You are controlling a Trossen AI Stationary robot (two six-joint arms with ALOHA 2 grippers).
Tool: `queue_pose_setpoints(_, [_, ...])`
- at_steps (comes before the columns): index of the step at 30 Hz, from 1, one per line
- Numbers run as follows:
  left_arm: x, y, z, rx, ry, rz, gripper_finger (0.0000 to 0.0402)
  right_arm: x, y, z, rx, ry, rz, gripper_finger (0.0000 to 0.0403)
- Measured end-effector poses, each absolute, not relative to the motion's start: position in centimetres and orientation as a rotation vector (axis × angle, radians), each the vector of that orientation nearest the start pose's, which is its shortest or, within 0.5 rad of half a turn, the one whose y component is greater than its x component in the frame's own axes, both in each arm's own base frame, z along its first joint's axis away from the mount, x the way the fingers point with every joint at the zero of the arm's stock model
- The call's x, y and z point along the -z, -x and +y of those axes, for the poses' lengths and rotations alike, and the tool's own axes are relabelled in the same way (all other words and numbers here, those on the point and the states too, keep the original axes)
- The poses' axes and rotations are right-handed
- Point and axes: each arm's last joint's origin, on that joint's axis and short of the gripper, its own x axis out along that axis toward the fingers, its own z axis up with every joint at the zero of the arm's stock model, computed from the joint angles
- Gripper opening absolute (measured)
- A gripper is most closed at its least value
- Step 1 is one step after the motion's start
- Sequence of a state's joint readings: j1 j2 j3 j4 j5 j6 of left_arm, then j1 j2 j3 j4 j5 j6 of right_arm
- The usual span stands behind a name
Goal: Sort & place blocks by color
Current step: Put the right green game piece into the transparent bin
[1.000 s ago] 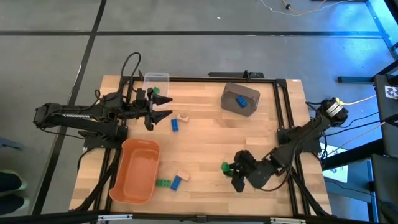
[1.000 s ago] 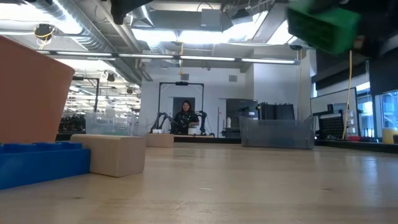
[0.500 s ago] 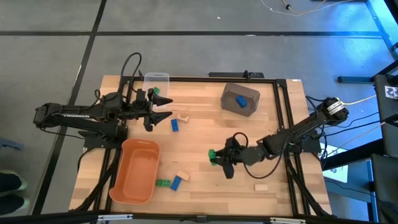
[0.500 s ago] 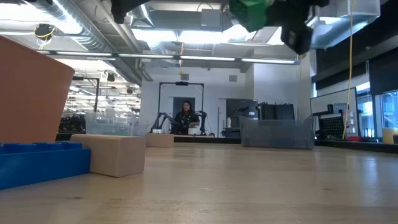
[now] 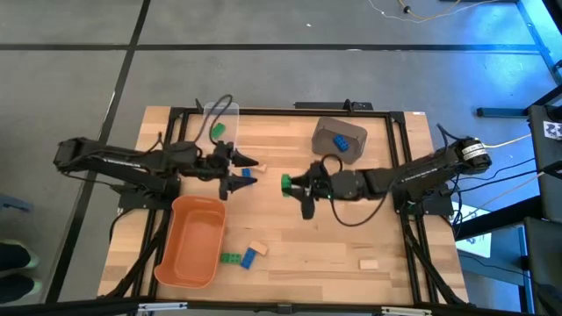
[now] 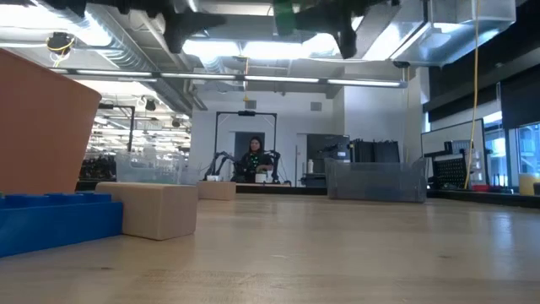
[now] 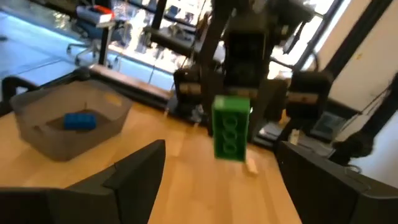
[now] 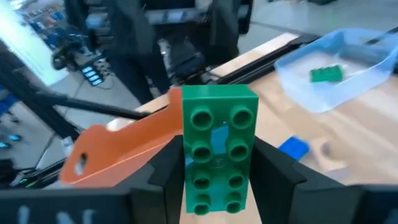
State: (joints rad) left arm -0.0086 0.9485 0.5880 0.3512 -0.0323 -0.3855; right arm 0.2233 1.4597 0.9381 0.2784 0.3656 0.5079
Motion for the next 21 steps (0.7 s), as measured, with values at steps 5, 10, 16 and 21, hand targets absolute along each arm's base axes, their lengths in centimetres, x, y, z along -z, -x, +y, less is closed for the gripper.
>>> queue_pose_setpoints(5, [-28.1, -22.5, -0.1, -0.030, 0.383, -0.003, 0.0300, -28.0, -32.5, 4.1, 0.206, -0.370, 0.203, 0.0139])
queue_pose_setpoints(10, [-27.9, -23.8, 0.3, -0.030, 0.391, -0.079, 0.0300, -28.0, -32.7, 2.5, 0.191, -0.307, 0.214, 0.0139])
queue_pose_setpoints(16, [-27.0, -25.2, 1.2, -0.065, 0.435, -0.110, 0.0300, -28.1, -32.9, 1.0, 0.061, -0.240, 0.232, 0.0139])
queue_pose_setpoints(21, [-28.0, -27.0, 1.4, -0.070, 0.349, -0.125, 0.0300, -28.2, -33.0, -0.1, 0.006, -0.221, 0.223, 0.0139])
